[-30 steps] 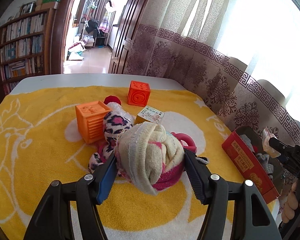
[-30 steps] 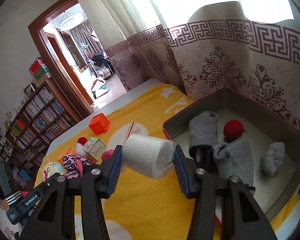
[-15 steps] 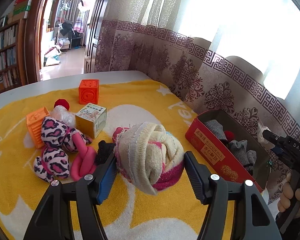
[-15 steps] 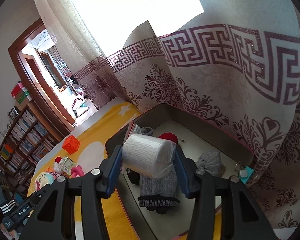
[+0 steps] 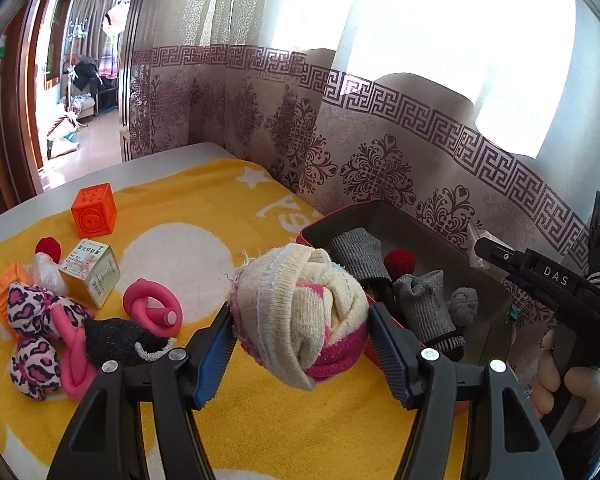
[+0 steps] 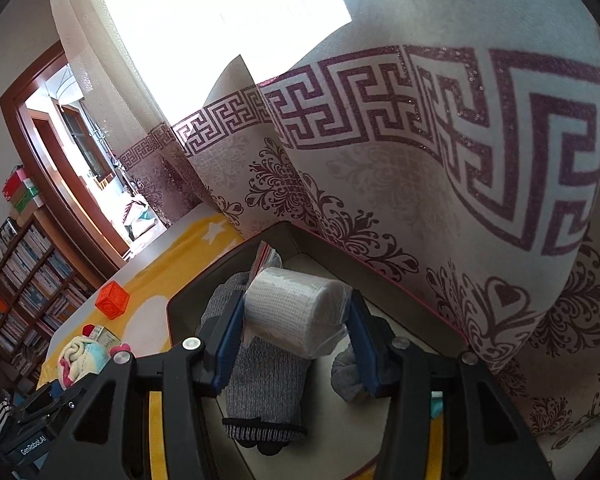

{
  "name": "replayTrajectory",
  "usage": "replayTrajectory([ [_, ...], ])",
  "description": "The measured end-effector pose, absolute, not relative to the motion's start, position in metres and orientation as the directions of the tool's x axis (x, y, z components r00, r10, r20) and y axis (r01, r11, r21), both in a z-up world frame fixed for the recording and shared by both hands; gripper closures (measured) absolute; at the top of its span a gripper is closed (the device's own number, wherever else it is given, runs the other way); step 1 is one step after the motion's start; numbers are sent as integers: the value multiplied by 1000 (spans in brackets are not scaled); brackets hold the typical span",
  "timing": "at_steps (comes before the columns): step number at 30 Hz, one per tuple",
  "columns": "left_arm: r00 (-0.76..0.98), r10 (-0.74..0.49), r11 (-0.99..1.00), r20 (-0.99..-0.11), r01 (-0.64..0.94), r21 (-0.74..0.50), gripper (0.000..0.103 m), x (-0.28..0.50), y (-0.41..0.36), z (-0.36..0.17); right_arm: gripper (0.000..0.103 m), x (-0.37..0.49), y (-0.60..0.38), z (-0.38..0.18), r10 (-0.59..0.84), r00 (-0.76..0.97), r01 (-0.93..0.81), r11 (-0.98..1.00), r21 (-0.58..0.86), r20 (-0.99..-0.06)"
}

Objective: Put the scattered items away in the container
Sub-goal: 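Carry the tape roll and rolled sock over the red box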

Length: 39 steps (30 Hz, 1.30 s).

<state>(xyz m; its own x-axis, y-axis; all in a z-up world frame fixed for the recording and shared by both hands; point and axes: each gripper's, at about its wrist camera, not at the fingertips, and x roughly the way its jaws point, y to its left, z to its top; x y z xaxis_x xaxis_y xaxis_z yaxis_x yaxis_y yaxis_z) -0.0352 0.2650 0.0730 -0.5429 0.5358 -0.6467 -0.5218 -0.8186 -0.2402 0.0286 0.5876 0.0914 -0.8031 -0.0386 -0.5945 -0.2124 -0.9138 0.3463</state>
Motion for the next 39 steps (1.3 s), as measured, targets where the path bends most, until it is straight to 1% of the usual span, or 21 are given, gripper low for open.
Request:
replayTrajectory([
  [14,-512,573,-778,-640,-584,-230,36,-61,323,88,49,28,588,86,11,-797,-232,-929,288,-604],
  [26,-462,596,-748,-657,-616,-247,36,-95,368,81,48,27,596,84,17,-791,-247,-924,293,-612],
  [29,-430,589,-750,-684,-606,-265,34,-103,372,70,48,26,595,82,17,-788,-246,-925,289,-615],
  [30,-424,585,-754,-691,-597,-273,31,-105,371,66,48,25,595,81,15,-785,-245,-926,288,-619],
  [31,-422,583,-759,-695,-587,-280,26,-106,370,63,48,24,595,80,14,-781,-246,-926,287,-624],
  [33,-426,580,-768,-694,-570,-292,23,-107,364,60,46,23,595,77,12,-774,-250,-924,289,-633],
  [39,-440,579,-782,-686,-538,-314,23,-105,344,61,43,25,594,78,21,-781,-258,-921,291,-624],
])
